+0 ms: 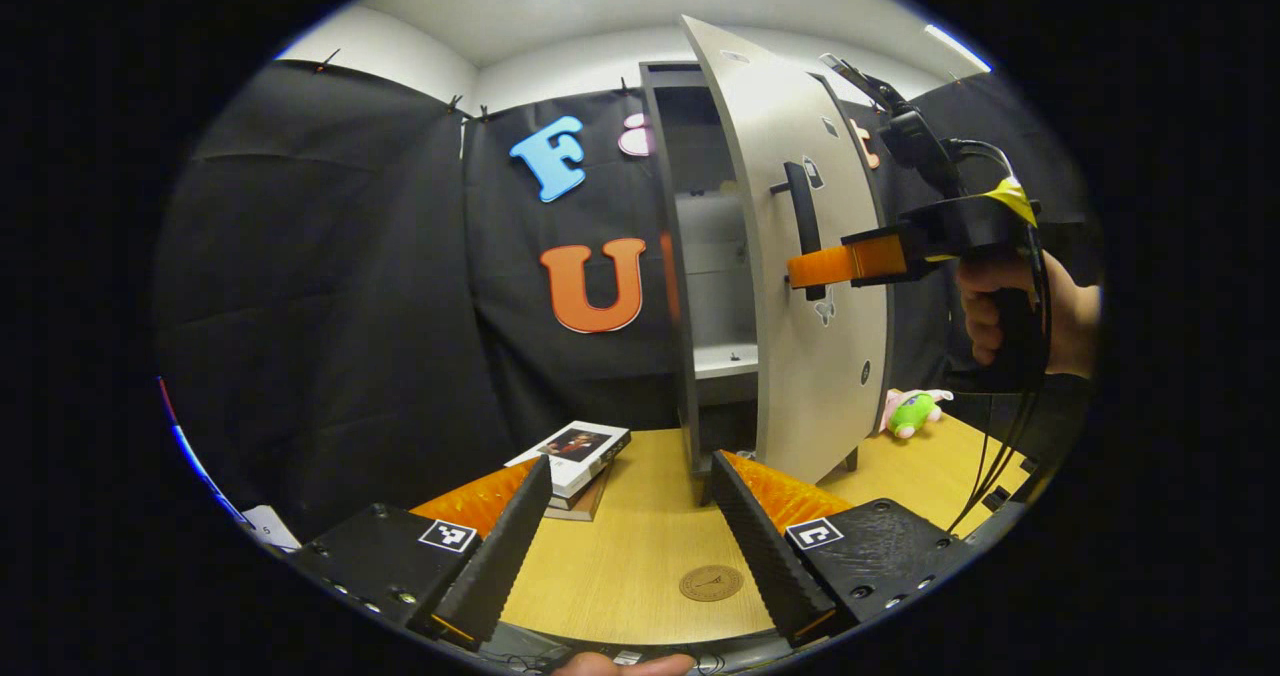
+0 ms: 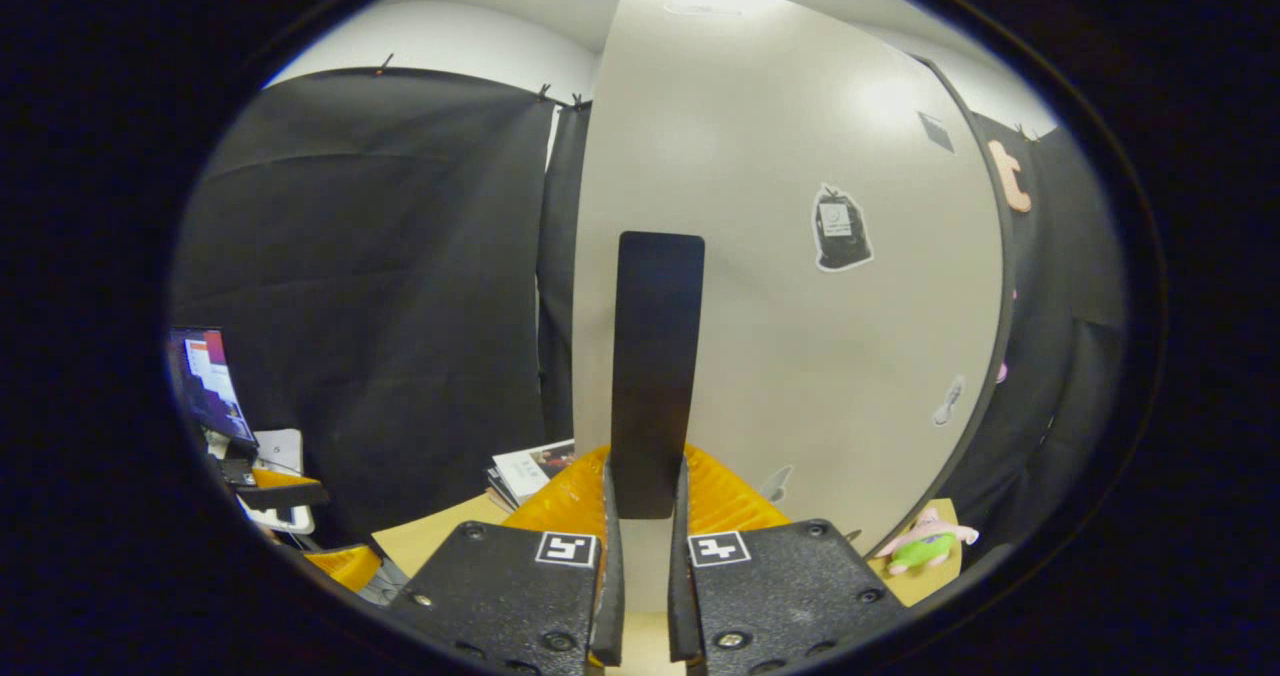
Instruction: Open the cabinet door with the right hand, grasp the bottle in the cabinet with the left hand and place it on the coaster, then close the cabinet door with the right hand.
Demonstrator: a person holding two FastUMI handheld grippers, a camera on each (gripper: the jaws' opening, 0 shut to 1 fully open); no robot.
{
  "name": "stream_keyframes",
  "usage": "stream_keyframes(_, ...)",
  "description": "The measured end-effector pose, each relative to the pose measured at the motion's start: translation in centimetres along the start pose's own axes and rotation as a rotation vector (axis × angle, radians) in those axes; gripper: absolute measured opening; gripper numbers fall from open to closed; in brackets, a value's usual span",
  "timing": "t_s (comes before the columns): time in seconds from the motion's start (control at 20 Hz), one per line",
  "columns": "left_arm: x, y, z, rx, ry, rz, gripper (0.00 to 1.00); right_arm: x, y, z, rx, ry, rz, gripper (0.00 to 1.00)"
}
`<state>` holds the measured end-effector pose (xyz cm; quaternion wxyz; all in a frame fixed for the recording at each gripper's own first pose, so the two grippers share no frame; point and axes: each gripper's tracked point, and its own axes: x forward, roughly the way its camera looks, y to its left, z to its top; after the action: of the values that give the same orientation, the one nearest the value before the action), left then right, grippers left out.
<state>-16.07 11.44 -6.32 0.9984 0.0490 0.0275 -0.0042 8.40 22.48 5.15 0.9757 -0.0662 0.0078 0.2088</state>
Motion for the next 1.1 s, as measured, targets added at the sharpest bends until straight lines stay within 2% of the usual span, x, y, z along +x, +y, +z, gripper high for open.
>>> stream_keyframes(0.05,0.5,-0.5,0.1,0.005,-0.002,-0.019,1.0,-0.3,-0.1,-0.1,0.003,0.009,-0.009,0.2)
stream_keyframes(0.15,1.1,-1.3,0.3,0.006,-0.013,-0.054,0.96,-0.8,-0.3,-0.2,0.011,0.015,-0.019,0.2)
stream_keyframes(0.7,4.4,-7.1,0.5,0.006,-0.046,-0.238,0.96,-3.6,-2.4,-0.8,0.019,0.032,-0.133,0.19)
stream_keyframes(1.1,5.8,-12.2,1.1,0.028,-0.052,-0.344,0.96,-4.6,-4.4,-0.9,0.012,0.031,-0.272,0.19)
